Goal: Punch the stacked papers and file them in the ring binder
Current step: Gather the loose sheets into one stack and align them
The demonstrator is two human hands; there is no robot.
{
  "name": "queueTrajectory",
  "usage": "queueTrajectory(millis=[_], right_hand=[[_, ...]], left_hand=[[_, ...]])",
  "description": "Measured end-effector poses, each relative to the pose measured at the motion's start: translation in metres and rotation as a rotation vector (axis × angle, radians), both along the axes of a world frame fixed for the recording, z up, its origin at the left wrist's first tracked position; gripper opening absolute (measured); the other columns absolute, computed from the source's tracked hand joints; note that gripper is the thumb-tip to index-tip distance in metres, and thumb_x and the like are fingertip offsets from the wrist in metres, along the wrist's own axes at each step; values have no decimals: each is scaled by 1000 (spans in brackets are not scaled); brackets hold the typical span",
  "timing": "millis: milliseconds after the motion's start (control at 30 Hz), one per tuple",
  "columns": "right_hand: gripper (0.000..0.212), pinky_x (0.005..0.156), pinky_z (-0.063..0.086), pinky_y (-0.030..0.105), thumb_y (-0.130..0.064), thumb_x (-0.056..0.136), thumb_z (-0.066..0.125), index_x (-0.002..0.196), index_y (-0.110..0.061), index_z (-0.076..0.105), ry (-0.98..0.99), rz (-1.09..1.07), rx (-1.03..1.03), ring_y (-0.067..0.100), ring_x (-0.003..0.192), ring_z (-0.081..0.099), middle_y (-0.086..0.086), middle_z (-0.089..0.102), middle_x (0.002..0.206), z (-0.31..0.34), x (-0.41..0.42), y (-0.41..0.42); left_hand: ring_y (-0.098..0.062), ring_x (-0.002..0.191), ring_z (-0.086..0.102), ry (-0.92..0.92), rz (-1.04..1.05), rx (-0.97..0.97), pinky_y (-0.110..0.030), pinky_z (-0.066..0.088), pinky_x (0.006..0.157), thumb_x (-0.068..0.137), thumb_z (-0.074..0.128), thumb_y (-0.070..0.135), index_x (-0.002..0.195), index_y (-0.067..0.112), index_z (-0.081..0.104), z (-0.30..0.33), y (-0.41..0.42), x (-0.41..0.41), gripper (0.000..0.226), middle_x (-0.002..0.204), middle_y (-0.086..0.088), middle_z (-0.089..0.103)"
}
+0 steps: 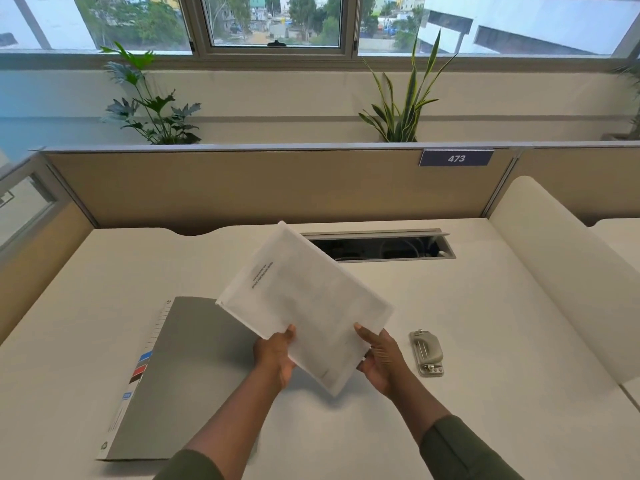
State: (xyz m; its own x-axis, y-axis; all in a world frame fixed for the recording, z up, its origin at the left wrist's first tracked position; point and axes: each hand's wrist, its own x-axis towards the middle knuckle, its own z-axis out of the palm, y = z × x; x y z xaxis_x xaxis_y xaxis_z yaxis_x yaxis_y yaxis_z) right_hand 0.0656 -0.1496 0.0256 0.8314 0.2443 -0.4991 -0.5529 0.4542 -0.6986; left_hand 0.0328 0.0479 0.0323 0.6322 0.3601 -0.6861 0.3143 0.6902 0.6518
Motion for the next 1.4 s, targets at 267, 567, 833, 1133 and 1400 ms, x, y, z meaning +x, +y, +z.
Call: queueTrajectory(millis=[267, 567, 833, 1133, 1400], right_hand=[[49, 79, 57, 49, 2, 77, 73, 122, -8, 59, -151, 49, -264, 36, 101, 67, 15, 71, 113, 6, 14, -24], [35, 71, 56, 33, 2, 81, 70, 114, -11, 66, -269, 186, -474, 26, 92, 69, 11, 73, 108, 18, 34, -58], [21, 77, 58, 36, -14, 85, 74, 106, -11, 70, -443, 98, -635, 26, 93, 70, 9, 74, 101, 20, 30, -59], [20, 60, 43, 1, 0, 84, 72, 97, -14, 68, -471, 152, -677, -12, 75, 66, -8, 69, 85, 30, 16, -59], [23, 58, 48, 6, -5, 84, 73, 106, -10, 68, -432, 105, -654, 1, 77, 69, -5, 70, 89, 14, 21, -61]], left_hand=[[-28, 96, 66, -170, -74, -129, -44, 56, 82, 85, 62, 2, 113, 15, 63, -3, 12, -12, 31, 109, -11, 70], [-36, 94, 68, -132, -349, 171, -44, 56, 79, 77, 72, 5, 112, 6, 67, -3, 68, -15, 35, 110, -20, 70], [-4, 74, 69, -169, -451, 757, -18, 56, 69, 79, 74, 1, 84, 27, 68, 9, 55, -10, 27, 77, 14, 74], [-10, 79, 70, -185, -426, 793, -29, 55, 74, 71, 84, 13, 87, 19, 72, -3, 43, -16, 21, 87, 2, 74], [-14, 73, 69, -199, -340, 717, -31, 56, 73, 71, 82, 5, 79, 16, 73, 0, 39, -12, 17, 75, 4, 74]])
